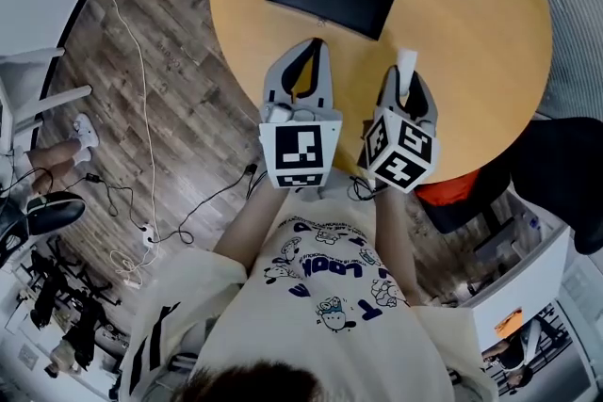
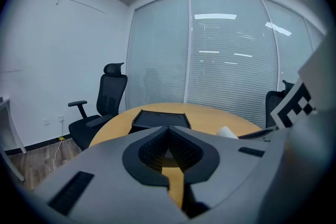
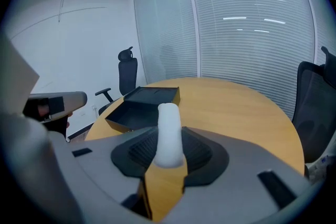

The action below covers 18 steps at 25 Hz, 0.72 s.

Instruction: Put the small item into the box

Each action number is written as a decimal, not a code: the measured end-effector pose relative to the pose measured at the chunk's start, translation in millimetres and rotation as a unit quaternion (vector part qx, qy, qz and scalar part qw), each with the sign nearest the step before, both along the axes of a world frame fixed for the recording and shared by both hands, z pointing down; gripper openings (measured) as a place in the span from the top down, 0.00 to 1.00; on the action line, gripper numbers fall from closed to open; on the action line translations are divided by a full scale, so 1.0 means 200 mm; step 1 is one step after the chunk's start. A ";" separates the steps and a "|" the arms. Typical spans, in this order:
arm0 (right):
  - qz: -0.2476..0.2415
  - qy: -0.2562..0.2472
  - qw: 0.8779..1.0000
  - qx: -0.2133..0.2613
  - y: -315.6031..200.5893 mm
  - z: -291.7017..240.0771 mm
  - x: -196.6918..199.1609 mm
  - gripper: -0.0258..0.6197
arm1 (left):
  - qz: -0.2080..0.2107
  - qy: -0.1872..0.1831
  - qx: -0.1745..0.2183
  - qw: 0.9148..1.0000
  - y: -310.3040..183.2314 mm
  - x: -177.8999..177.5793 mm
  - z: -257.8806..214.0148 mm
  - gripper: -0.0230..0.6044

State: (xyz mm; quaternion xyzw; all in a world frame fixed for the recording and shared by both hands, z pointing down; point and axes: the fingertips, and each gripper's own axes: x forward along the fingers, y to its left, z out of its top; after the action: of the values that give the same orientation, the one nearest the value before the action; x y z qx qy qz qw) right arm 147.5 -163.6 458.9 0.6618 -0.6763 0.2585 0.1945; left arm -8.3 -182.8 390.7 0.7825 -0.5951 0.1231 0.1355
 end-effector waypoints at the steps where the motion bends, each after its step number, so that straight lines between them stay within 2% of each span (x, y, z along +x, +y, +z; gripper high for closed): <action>1: -0.003 0.001 1.000 0.005 -0.02 -0.02 -0.01 0.72 | -0.005 0.003 0.003 1.000 -0.01 -0.02 -0.01 0.94; 11: -0.020 0.001 0.999 0.038 -0.23 -0.19 -0.16 0.72 | -0.023 0.016 0.013 1.000 -0.13 -0.10 -0.11 0.94; 18: -0.034 0.008 0.998 0.052 -0.34 -0.26 -0.20 0.72 | -0.022 0.016 0.022 0.999 -0.21 -0.09 -0.14 0.94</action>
State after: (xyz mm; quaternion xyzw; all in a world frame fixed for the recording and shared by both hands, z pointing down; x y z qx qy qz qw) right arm 106.9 -232.4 407.5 0.6496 -0.7096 0.2106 0.1736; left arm -27.0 -224.7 361.8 0.7737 -0.6127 0.0941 0.1307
